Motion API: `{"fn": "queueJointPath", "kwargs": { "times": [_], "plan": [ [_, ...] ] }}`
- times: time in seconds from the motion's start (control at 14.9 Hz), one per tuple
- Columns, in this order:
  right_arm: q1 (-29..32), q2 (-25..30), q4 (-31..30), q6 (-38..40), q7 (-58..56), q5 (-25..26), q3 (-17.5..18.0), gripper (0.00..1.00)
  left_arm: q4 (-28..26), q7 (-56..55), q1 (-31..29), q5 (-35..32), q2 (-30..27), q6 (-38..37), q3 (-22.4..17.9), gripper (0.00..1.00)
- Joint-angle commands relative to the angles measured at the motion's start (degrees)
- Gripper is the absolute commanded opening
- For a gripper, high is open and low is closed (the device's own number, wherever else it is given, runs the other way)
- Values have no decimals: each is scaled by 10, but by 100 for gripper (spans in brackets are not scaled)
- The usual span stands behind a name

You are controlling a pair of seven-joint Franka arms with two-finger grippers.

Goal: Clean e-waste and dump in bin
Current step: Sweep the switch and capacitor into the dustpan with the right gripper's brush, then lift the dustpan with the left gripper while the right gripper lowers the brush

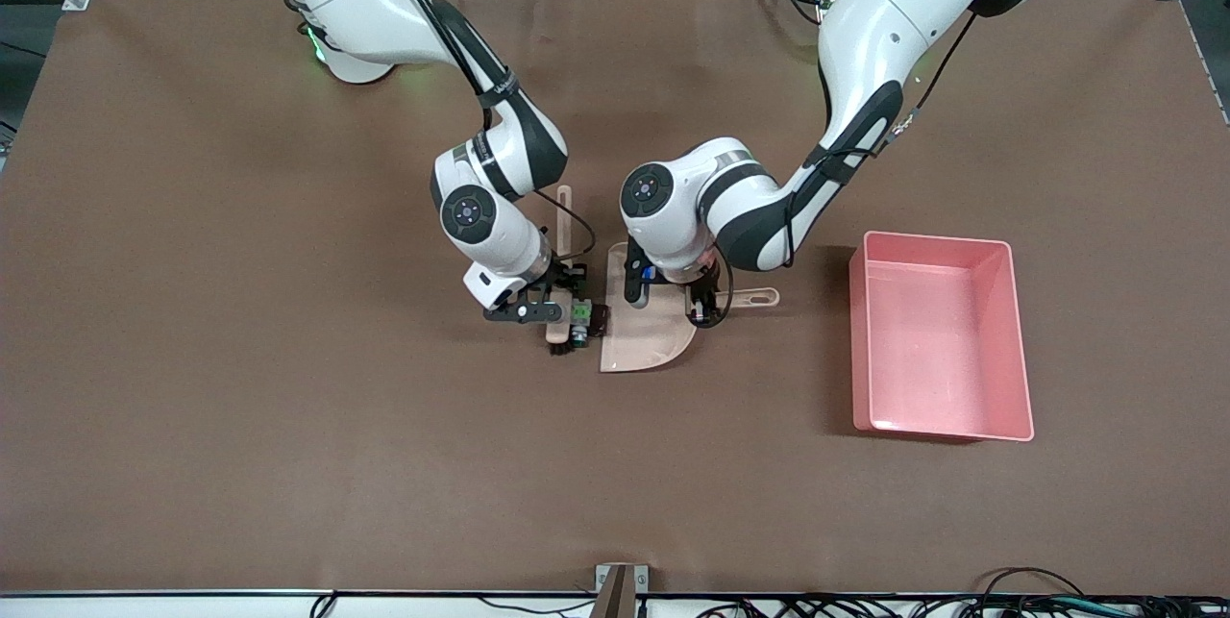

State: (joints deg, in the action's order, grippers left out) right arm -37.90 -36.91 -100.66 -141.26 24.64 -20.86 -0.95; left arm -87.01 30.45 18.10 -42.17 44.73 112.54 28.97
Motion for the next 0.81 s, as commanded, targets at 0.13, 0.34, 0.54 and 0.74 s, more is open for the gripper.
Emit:
{"fn": "queueJointPath", "kwargs": {
  "times": [0.13,0.34,0.54,0.74],
  "plan": [
    [-32,-34,49,-2,24,-21,-2,1,17,4,10,-12,11,-8,-3,4],
    [-57,-46,74,-2,64,-12,-3,1,17,4,9,-12,11,-8,-3,4],
    [-72,-51,92,-2,67,-13,-3,1,17,5,9,-12,11,-8,-3,4],
    [-70,-49,99,5,68,-11,-4,1,17,6,8,-12,11,-7,-3,4]
  ]
}}
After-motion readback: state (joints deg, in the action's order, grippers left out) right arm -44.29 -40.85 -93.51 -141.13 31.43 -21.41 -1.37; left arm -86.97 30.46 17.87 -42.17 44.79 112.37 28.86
